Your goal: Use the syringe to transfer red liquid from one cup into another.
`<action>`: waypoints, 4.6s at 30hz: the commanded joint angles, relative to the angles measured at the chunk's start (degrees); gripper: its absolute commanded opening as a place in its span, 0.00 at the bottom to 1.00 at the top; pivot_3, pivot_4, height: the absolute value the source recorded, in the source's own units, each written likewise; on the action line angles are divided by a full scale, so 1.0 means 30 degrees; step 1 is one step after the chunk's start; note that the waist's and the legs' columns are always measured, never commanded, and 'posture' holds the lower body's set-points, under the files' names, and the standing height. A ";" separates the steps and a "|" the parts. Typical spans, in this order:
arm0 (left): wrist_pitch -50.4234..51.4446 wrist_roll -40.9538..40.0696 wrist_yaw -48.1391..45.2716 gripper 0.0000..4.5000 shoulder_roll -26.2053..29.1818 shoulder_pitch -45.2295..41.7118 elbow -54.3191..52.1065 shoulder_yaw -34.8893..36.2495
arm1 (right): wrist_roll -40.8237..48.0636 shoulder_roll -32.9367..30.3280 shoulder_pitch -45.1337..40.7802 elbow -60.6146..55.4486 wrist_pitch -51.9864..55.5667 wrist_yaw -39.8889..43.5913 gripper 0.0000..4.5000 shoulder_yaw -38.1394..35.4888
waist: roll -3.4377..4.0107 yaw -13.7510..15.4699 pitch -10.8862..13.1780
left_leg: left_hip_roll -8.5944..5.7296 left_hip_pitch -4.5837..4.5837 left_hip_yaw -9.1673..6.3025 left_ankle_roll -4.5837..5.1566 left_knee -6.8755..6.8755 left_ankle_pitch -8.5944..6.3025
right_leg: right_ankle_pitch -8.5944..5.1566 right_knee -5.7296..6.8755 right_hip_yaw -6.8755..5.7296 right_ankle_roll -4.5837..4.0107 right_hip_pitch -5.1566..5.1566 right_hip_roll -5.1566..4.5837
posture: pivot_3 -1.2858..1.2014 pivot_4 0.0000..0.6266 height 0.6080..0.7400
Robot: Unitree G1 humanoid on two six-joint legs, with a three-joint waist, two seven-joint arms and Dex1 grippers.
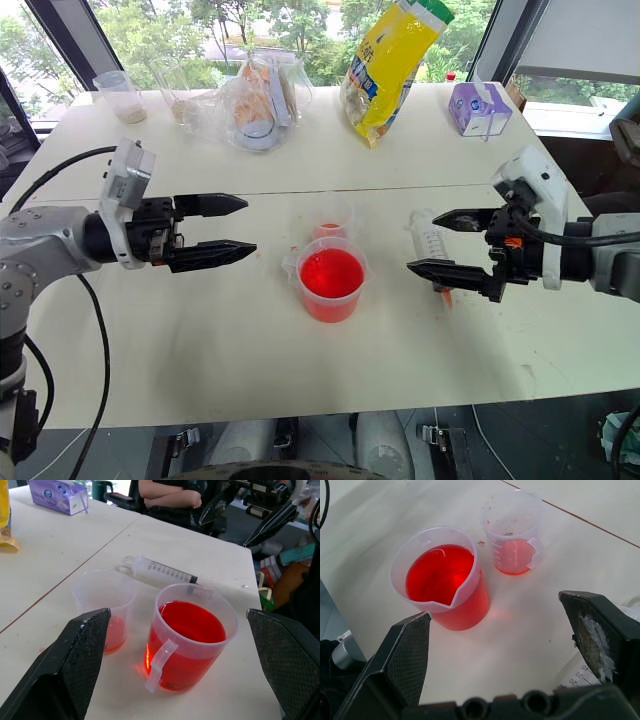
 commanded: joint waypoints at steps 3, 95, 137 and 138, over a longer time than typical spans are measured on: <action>-0.0545 0.0001 -0.0050 1.00 0.0119 -0.0201 -0.0268 0.0217 | -0.0100 -0.0390 -0.0098 0.0073 -0.0488 -0.0068 0.99 -0.0135 | 0.0000 0.0000 0.0000 | 0.0000 0.0000 0.0000 0.0000 0.0000 0.0000 | 0.0000 0.0000 0.0000 0.0000 0.0000 0.0000 | 0.52 0.24 1.00; -0.1495 0.0717 -0.3050 1.00 -0.1940 -0.6167 0.3305 -0.2682 | -0.6905 1.5463 -0.1827 0.1726 -1.2094 -0.0327 0.31 0.6612 | -0.0020 -0.0092 0.0008 | 0.0005 0.0016 -0.0012 -0.0026 -0.0013 0.0016 | 0.0063 0.0033 -0.0015 0.0064 0.0003 0.0027 | 0.52 0.24 1.00; -0.1062 0.1709 -0.2063 0.01 -0.6323 -0.7111 0.4163 -0.4268 | -0.9130 1.4674 0.0184 0.3021 -1.6711 -0.0412 0.31 0.9599 | -0.0013 -0.0060 0.0015 | -0.0001 0.0021 -0.0020 -0.0042 -0.0001 0.0028 | 0.0062 0.0040 -0.0005 0.0063 0.0008 0.0025 | 0.52 0.24 1.00; -0.1057 0.1703 -0.2049 0.01 -0.6327 -0.7105 0.4149 -0.4263 | -0.9098 1.4656 0.0195 0.3031 -1.6682 -0.0398 0.31 0.9602 | -0.0013 -0.0059 0.0015 | -0.0001 0.0021 -0.0019 -0.0042 -0.0001 0.0028 | 0.0062 0.0040 -0.0005 0.0063 0.0008 0.0025 | 0.52 0.24 1.00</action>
